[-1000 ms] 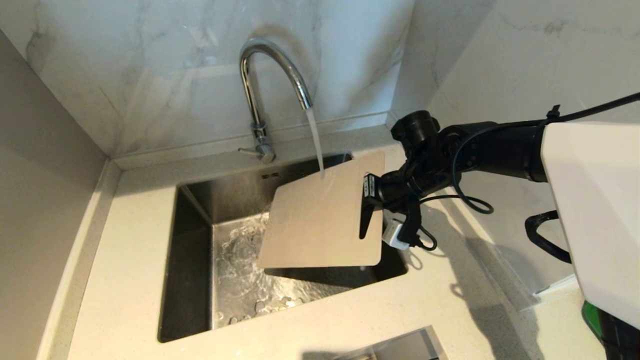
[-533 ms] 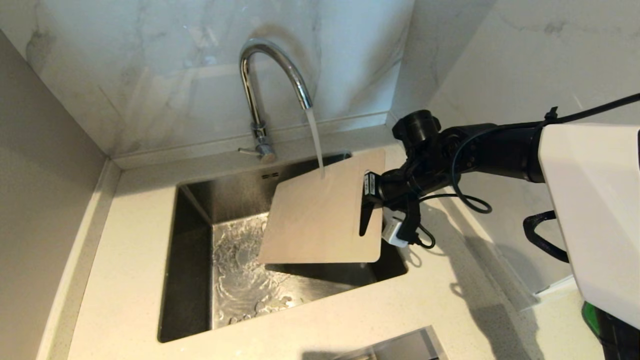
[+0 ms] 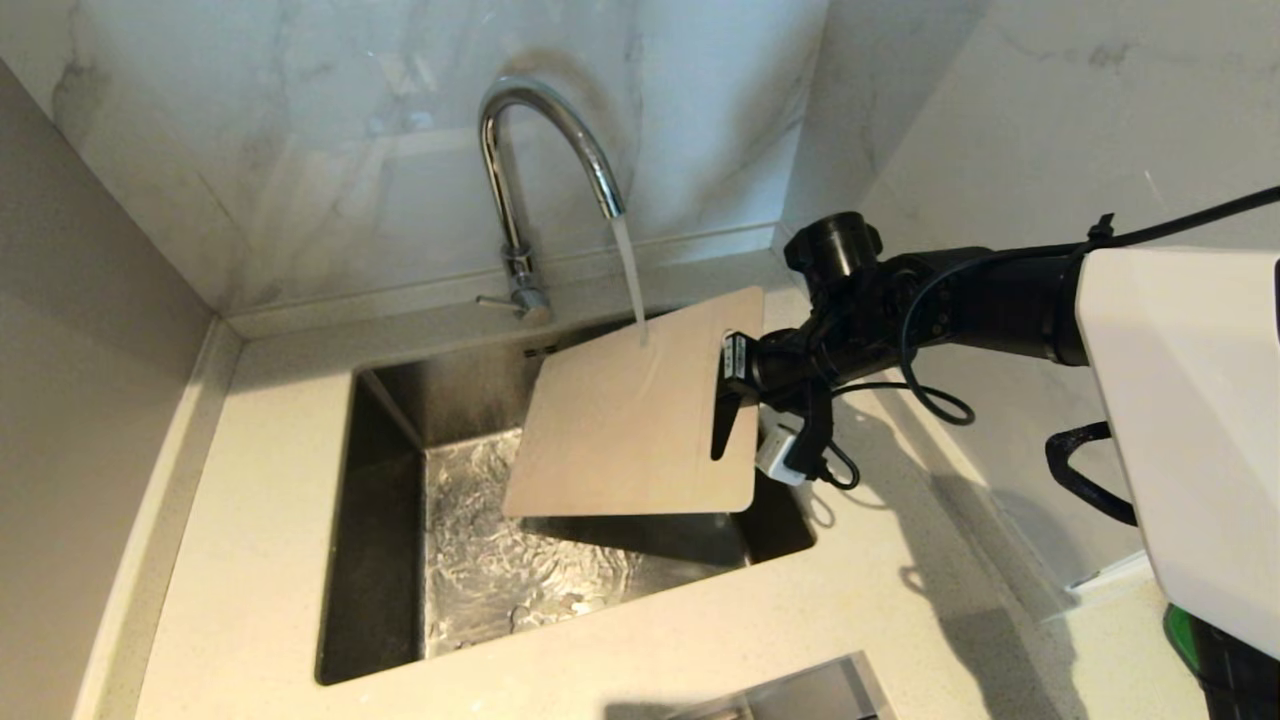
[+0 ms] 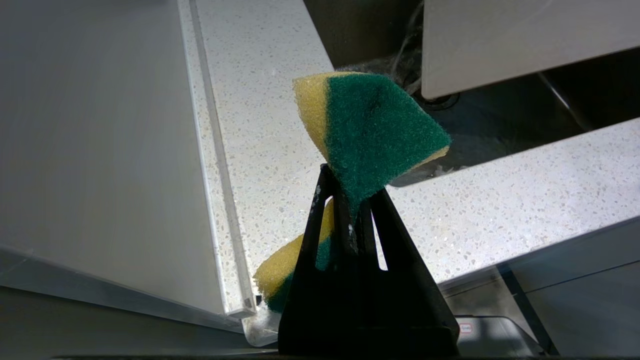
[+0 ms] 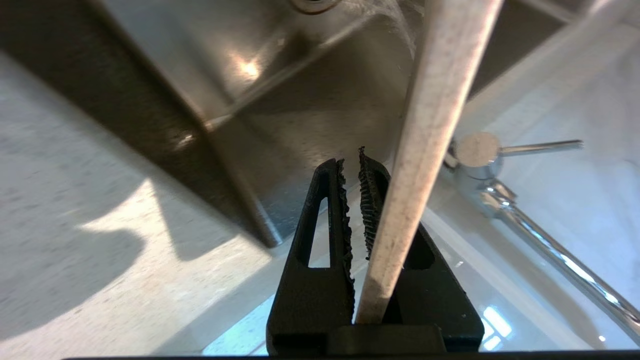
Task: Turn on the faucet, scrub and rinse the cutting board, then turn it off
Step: Scrub the cutting board underwater
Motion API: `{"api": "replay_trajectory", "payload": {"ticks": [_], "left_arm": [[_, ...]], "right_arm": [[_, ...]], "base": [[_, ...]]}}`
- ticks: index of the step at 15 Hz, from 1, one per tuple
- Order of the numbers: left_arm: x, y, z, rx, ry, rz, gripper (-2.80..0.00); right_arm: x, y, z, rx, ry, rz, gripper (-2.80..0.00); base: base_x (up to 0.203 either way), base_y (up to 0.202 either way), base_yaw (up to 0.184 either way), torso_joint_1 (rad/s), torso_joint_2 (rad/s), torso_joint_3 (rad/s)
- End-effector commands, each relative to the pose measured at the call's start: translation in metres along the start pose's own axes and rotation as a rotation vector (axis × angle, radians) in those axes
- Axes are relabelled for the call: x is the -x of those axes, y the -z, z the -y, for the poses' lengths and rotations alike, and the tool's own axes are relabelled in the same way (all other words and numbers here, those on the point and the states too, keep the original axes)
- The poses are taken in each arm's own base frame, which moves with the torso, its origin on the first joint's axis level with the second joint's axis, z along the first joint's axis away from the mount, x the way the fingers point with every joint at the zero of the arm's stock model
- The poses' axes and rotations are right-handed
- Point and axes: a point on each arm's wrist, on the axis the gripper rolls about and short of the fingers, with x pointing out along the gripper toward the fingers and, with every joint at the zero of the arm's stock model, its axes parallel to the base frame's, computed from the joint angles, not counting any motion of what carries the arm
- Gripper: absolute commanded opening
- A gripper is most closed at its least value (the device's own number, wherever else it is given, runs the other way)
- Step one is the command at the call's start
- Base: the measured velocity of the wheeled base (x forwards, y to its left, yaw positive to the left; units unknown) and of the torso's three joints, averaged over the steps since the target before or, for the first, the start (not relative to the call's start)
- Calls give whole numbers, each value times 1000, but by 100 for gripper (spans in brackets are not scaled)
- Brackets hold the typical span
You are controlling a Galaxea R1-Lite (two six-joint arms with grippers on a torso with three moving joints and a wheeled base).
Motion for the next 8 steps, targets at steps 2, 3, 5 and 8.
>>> {"api": "replay_trajectory", "payload": {"ticks": [2, 3, 5, 8], "left_arm": [[0, 0, 0, 0, 0, -1, -280], [0, 0, 0, 0, 0, -1, -280], [0, 0, 0, 0, 1, -1, -280], [0, 0, 0, 0, 1, -1, -280]], "right_arm": [[-5, -3, 5, 20, 28, 21, -280], [-7, -4, 5, 21, 29, 26, -280], [-9, -7, 10, 27, 39, 34, -280], [-9, -8, 14, 25, 47, 32, -280]], "base": [[0, 0, 0, 0, 0, 0], [0, 0, 0, 0, 0, 0], [0, 0, 0, 0, 0, 0], [0, 0, 0, 0, 0, 0]]}}
